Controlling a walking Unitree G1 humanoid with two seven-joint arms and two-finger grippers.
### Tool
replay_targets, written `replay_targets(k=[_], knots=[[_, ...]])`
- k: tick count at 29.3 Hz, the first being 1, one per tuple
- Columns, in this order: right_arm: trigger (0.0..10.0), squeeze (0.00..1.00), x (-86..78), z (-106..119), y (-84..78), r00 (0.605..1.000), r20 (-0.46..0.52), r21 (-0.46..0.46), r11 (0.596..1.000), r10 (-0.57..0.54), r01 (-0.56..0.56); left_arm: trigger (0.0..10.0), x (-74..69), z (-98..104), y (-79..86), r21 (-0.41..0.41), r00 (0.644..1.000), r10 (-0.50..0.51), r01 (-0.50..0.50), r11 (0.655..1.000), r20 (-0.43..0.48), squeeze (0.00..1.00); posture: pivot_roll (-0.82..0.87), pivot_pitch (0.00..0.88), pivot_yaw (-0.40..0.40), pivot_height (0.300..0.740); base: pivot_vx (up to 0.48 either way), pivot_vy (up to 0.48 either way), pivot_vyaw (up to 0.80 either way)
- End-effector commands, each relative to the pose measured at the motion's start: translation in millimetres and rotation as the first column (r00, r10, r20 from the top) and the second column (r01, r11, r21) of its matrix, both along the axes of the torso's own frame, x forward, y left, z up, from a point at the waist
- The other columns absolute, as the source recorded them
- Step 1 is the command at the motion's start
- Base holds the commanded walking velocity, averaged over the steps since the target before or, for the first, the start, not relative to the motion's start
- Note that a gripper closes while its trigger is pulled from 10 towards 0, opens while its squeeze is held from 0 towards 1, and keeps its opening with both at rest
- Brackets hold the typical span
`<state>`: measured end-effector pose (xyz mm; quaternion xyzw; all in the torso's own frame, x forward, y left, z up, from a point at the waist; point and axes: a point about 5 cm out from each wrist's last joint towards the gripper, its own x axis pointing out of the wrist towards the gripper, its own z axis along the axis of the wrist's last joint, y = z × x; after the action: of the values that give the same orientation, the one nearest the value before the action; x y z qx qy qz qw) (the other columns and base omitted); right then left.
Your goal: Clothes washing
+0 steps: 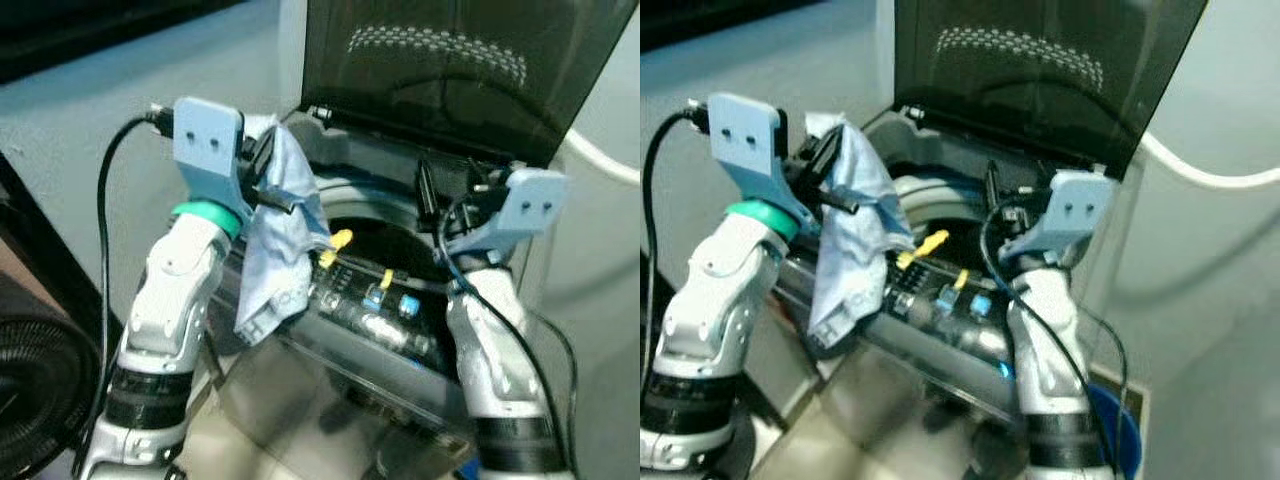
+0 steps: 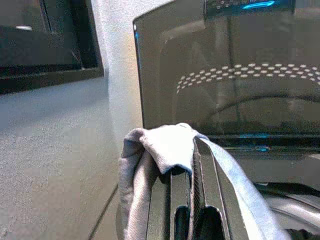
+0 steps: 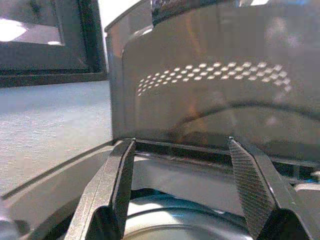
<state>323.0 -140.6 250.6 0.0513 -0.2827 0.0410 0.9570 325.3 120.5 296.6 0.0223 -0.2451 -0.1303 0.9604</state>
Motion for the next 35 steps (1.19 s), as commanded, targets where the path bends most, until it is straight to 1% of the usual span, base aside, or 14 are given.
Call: replay_targets(k=[1,13,20,25,28,29,30,33,35], knots=[[10.0,0.0,1.6,-9,1.8,0.999,-0.051,-0.004,1.0,-0.007,0.007,10.0,0.3,-3,0.9,0.003,1.0,0.002,-0.002,1.0,-0.014,0.0,0.06,0.0,0.043,0.74,0.0,0.0,-0.8],[10.0,0.0,4.6,-12,-3.2,0.996,-0.078,-0.001,0.999,-0.043,0.043,10.0,1.5,-4,0.1,0.002,0.999,-0.006,0.006,1.0,-0.031,0.0,0.06,0.0,0.045,0.74,0.0,0.0,-0.76],[10.0,0.0,5.0,-13,-5.2,0.995,-0.082,-0.008,0.998,-0.06,0.06,10.0,3.1,-7,-0.7,0.002,0.999,-0.007,0.007,1.0,-0.043,0.0,0.05,0.0,0.045,0.74,0.0,0.0,0.0],[10.0,0.0,2.6,-9,-0.8,0.998,-0.055,-0.013,1.0,-0.024,0.024,10.0,3.1,-5,-0.3,0.007,1.0,0.004,-0.004,1.0,-0.029,0.0,0.05,0.0,0.044,0.74,0.0,0.0,0.0],[10.0,0.0,-0.5,-3,7.2,0.999,-0.022,-0.028,0.999,0.036,-0.037,10.0,3.4,2,1.8,0.04,1.0,0.011,-0.012,0.999,0.012,0.0,0.05,0.0,0.038,0.74,0.0,0.0,0.0],[10.0,0.0,-0.5,-3,7.2,0.999,-0.022,-0.028,0.999,0.036,-0.037,10.0,3.4,2,1.8,0.04,1.0,0.011,-0.012,0.999,0.012,0.0,0.05,0.0,0.038,0.74,0.0,0.0,0.0],[10.0,0.0,-1.3,1,10.7,0.998,-0.004,-0.039,0.997,0.061,-0.061,10.0,5.8,9,5.0,0.045,0.999,0.003,-0.005,0.999,0.036,0.0,0.05,0.0,0.037,0.74,0.0,0.0,0.0],[10.0,0.0,-1.4,2,11.6,0.998,0.001,-0.042,0.997,0.066,-0.066,10.0,6.7,11,6.0,0.044,0.999,0.001,-0.002,0.999,0.041,0.0,0.05,0.0,0.037,0.74,0.0,0.0,0.0],[10.0,0.0,0.1,13,16.8,0.995,0.034,-0.05,0.995,0.092,-0.09,10.0,18.2,35,14.2,0.068,0.994,-0.009,0.002,0.998,0.109,0.0,0.06,0.0,0.026,0.74,0.0,0.0,0.0]])
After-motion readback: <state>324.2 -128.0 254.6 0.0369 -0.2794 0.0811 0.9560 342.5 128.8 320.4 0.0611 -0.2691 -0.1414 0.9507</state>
